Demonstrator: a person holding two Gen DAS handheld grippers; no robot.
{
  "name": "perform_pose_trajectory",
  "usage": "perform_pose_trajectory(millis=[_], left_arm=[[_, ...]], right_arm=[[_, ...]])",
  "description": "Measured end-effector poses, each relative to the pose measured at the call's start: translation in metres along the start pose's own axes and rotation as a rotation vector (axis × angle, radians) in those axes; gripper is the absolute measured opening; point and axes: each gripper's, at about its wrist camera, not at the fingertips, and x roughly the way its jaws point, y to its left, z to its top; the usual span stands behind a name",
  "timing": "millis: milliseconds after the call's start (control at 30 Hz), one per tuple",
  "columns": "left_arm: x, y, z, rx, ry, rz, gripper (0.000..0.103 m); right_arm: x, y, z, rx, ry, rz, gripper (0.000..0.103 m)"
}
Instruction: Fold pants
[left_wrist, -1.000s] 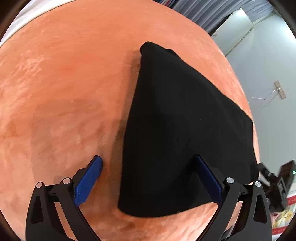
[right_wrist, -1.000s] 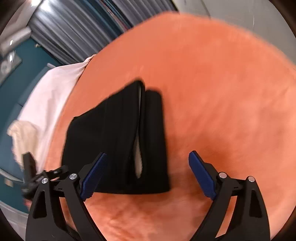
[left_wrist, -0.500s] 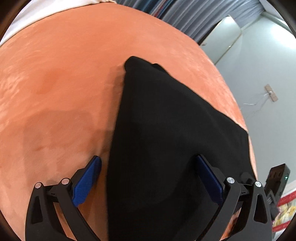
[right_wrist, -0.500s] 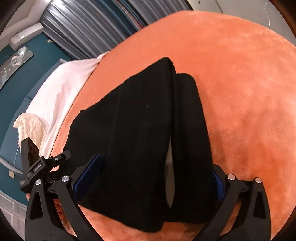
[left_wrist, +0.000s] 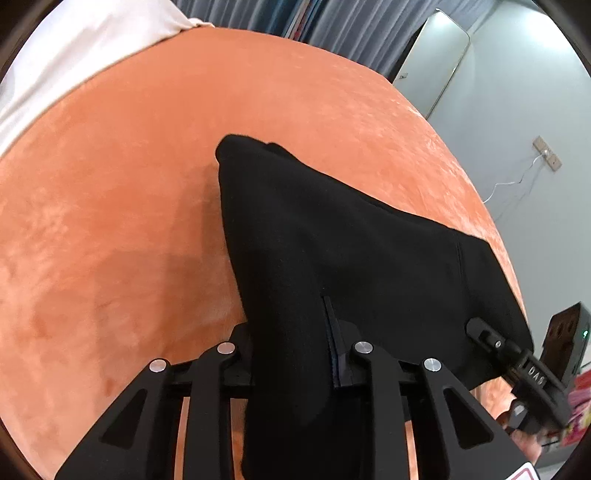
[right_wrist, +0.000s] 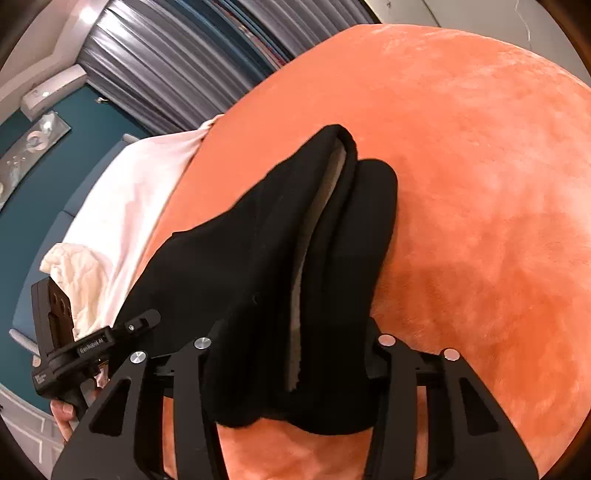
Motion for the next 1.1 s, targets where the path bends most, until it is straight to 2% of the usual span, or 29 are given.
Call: perform_pose_trajectory(millis=[200,400,467,567,600,633,700,733,800,867,967,1100], left_arm=[[-0.03,0.001,-0.027,0.022,0.01,0.037,0.021],[-0.052,0.03,-0.063,-0.008,0.039,-0.012,0.025],[-0.045,0.037,-0.069,-0.019,0.046,-0.019,0.03],[-0.036,0.05,-0.071,-0.082,0.039,-0.018,0.055],[-0.035,0.054,-0.072,-0.106,0.039,-0.013,0.067],[-0.031,0.06,-0.072,-0.135,0.037,-0.026,0.07],[-0.023,0.067,-0.073,-0.171,0.047,-0.088,0.066],[-0.022,0.07,-0.073,-0.187,0.047,-0.129,0.051],[-0.03,0.07,-0.071,-0.202,0.051,-0.192,0.03],[-0.05,0.063,-0.063,-0.169,0.026,-0.204,0.017],[-0.074,0.054,-0.049,-0.158,0.005,-0.251,0.016],[-0.117,0.038,-0.012,-0.085,-0.097,-0.27,0.016]], right_arm=[[-0.027,0.014,-0.014,-0.012,0.02,0.042,0.041],[-0.049,0.012,-0.053,-0.008,0.058,0.052,0.041],[-0.045,0.004,-0.062,0.008,0.071,0.044,0.041],[-0.039,-0.007,-0.064,0.052,0.072,0.066,0.046],[-0.038,-0.009,-0.063,0.059,0.073,0.064,0.048],[-0.037,-0.01,-0.064,0.066,0.077,0.065,0.048],[-0.037,-0.014,-0.066,0.08,0.07,0.073,0.048],[-0.037,-0.013,-0.066,0.077,0.066,0.069,0.047],[-0.043,-0.009,-0.067,0.07,0.05,0.064,0.042],[-0.049,0.008,-0.066,0.047,0.03,0.056,0.039],[-0.069,0.031,-0.054,0.01,-0.011,0.09,0.038],[-0.089,0.061,-0.025,-0.056,-0.062,0.138,0.037]])
